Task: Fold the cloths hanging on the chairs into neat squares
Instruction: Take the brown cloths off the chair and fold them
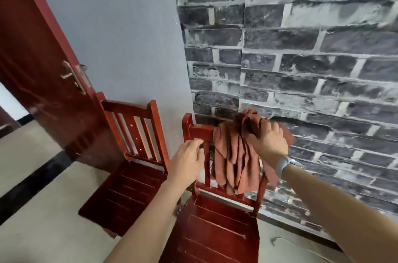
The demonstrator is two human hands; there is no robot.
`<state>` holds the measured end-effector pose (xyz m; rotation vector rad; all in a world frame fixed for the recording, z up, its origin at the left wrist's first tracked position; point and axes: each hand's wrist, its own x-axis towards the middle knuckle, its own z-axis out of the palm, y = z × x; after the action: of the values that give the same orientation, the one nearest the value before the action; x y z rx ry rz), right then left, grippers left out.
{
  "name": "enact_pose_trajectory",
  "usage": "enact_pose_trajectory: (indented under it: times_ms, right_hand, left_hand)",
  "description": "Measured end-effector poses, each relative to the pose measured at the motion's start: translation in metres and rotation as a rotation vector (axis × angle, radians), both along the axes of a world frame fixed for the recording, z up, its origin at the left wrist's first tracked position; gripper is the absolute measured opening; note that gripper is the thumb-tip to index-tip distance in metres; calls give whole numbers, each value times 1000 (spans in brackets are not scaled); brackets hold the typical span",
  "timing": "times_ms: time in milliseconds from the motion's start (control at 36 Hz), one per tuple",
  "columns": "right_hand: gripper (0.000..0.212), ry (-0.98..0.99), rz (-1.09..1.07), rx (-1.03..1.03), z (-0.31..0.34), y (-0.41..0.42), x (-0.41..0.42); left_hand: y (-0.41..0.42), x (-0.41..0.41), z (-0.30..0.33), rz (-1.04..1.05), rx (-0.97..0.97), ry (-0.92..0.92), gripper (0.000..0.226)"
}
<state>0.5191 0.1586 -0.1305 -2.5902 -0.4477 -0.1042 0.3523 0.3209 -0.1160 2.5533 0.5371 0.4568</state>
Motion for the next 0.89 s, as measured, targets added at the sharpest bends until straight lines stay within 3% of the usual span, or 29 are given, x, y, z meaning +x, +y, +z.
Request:
enact_pose_trajectory:
  times_ms: [83, 167, 222, 361, 472, 583, 639, 694, 750, 861, 889]
  right_hand:
    - [63, 110, -23, -41, 5, 14, 30]
    - [36, 151, -36, -44, 4, 16, 48]
    - [22, 138, -69, 85, 15, 16, 53]
    - [20, 14, -59, 339, 84, 3, 51]
    - [14, 25, -91, 642, 143, -20, 29]
    - [25, 1, -108, 962, 185, -47, 2]
    - [26, -45, -141, 1085, 198, -62, -12]
    - [26, -103, -192, 1164, 206, -80, -26]
    - [27, -207, -278, 1145, 207, -102, -40]
    - [17, -426, -519, 777, 191, -156, -65]
    - [14, -400, -544, 699, 183, -169, -72]
  left_hand:
    - [15, 19, 1, -39, -28, -38, 34]
    - [25, 34, -2, -97, -95, -67, 34]
    - [31, 46, -1, -146, -126, -85, 34]
    - [29, 86, 16, -315, -226, -89, 41]
    - [4, 116, 44, -533, -281, -95, 61]
    - [-32, 136, 66, -696, -269, -182, 82]
    - [-53, 140, 75, -763, -269, -185, 79]
    - [-74, 139, 85, -781, -283, -192, 56]
    - [-92, 137, 93, -816, -290, -217, 39]
    - [-117, 127, 108, -1020, -346, -205, 10]
    - [-121, 125, 111, -1047, -328, -204, 20]
